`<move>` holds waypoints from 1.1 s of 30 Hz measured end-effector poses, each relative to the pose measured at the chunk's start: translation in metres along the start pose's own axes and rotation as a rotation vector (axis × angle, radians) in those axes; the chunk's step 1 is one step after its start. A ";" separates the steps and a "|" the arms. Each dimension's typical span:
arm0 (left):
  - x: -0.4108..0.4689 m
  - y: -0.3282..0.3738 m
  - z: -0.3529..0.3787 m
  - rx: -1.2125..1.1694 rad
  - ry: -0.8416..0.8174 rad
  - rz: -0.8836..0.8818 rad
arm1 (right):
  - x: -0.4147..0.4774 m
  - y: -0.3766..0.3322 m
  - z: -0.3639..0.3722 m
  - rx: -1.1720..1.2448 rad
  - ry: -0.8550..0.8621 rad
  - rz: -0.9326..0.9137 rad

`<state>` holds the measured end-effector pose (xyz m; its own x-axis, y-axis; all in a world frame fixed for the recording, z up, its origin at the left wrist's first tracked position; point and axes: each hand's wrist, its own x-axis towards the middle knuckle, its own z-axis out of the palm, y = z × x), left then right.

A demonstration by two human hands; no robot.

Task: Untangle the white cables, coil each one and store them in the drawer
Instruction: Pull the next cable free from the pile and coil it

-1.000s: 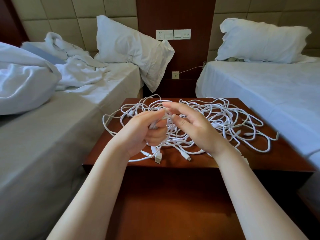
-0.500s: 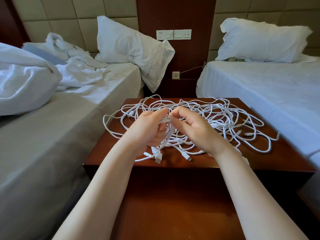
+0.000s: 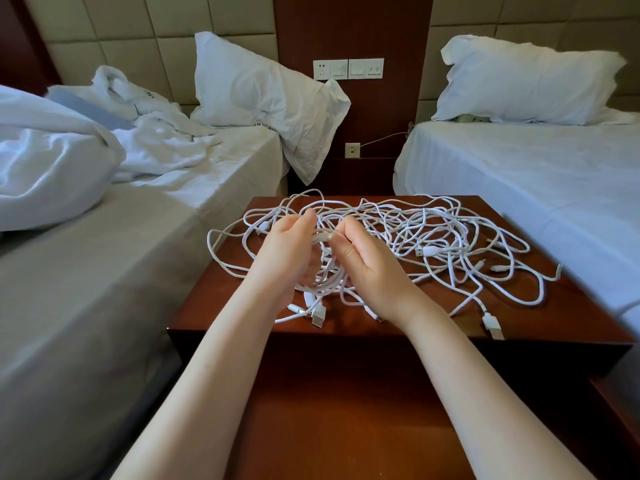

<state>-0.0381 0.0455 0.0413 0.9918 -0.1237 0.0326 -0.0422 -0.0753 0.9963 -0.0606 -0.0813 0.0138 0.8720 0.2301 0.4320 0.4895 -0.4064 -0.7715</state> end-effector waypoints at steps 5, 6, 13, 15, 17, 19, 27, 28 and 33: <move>-0.003 0.001 0.005 -0.063 -0.012 0.118 | 0.000 0.000 0.001 -0.027 0.133 -0.024; -0.004 0.001 0.005 -0.040 0.004 0.164 | 0.001 0.000 0.000 -0.020 0.161 -0.023; -0.005 -0.010 0.013 0.126 0.051 0.404 | 0.003 0.001 -0.011 0.100 0.399 0.052; -0.004 -0.014 0.015 0.204 0.065 0.449 | 0.004 0.001 -0.009 0.113 0.440 0.044; -0.005 -0.014 0.017 0.217 0.111 0.489 | 0.005 0.000 -0.004 0.124 0.467 0.038; -0.006 -0.014 0.018 0.179 0.140 0.522 | 0.004 -0.001 0.001 0.132 0.499 0.015; -0.008 -0.013 0.027 -0.003 0.353 0.533 | 0.001 -0.006 0.015 0.120 0.487 -0.044; -0.007 -0.015 0.027 0.013 0.385 0.554 | 0.001 -0.007 0.016 0.130 0.476 -0.047; 0.003 -0.024 0.015 0.077 0.458 0.643 | 0.000 -0.008 0.007 0.246 0.328 -0.018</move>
<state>-0.0362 0.0316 0.0161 0.7207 0.2520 0.6459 -0.6151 -0.1973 0.7634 -0.0644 -0.0719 0.0169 0.8373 -0.0753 0.5415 0.5239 -0.1727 -0.8341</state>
